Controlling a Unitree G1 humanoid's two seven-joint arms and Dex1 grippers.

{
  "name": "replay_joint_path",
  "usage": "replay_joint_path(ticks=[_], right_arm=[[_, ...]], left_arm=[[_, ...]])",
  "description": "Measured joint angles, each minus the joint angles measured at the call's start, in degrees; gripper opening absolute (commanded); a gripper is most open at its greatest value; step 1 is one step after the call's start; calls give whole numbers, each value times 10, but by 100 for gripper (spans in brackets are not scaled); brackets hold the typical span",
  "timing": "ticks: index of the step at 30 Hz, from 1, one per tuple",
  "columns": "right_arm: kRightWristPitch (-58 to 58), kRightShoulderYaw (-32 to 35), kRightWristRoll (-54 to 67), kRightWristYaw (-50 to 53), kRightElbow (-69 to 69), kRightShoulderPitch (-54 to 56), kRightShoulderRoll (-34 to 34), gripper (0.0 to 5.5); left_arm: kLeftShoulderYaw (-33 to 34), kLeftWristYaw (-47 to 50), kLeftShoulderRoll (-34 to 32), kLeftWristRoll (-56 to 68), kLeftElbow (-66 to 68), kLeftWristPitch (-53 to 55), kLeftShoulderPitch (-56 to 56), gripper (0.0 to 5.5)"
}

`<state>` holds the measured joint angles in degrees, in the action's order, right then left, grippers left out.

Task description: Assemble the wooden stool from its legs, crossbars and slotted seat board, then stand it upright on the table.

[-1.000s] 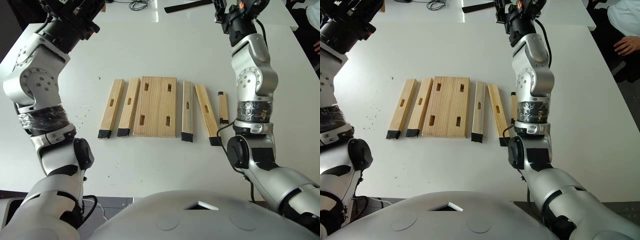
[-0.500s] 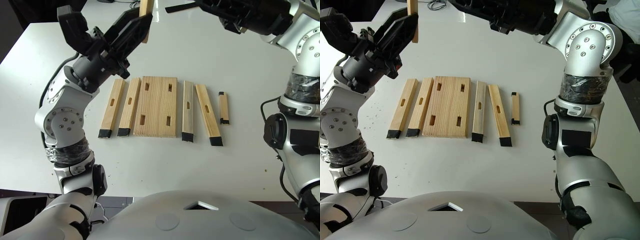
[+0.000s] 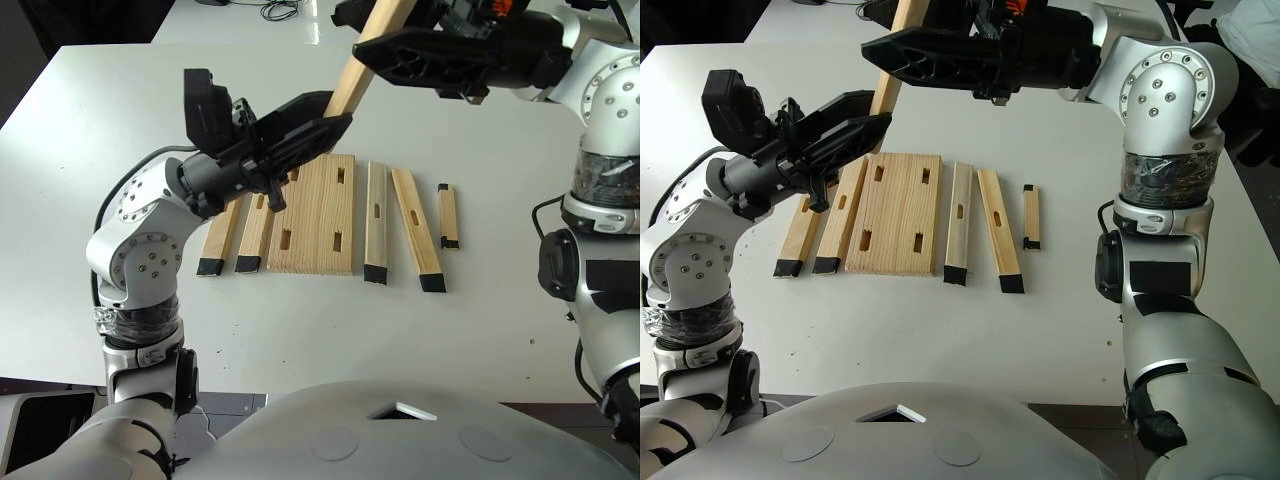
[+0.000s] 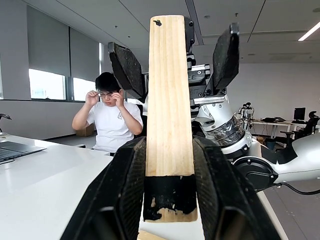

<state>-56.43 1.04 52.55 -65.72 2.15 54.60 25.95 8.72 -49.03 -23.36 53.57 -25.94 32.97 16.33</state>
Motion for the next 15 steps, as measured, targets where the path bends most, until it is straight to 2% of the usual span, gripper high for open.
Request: replay_joint_path(ticks=[11, 15], right_arm=[[3, -6, -8, -2, -5, -15, 0, 141], [0, -5, -8, -2, -6, -16, 1, 131]], left_arm=[[-3, -11, -18, 0, 3, -1, -3, 131], [-7, -16, -25, 0, 6, -4, -4, 131]])
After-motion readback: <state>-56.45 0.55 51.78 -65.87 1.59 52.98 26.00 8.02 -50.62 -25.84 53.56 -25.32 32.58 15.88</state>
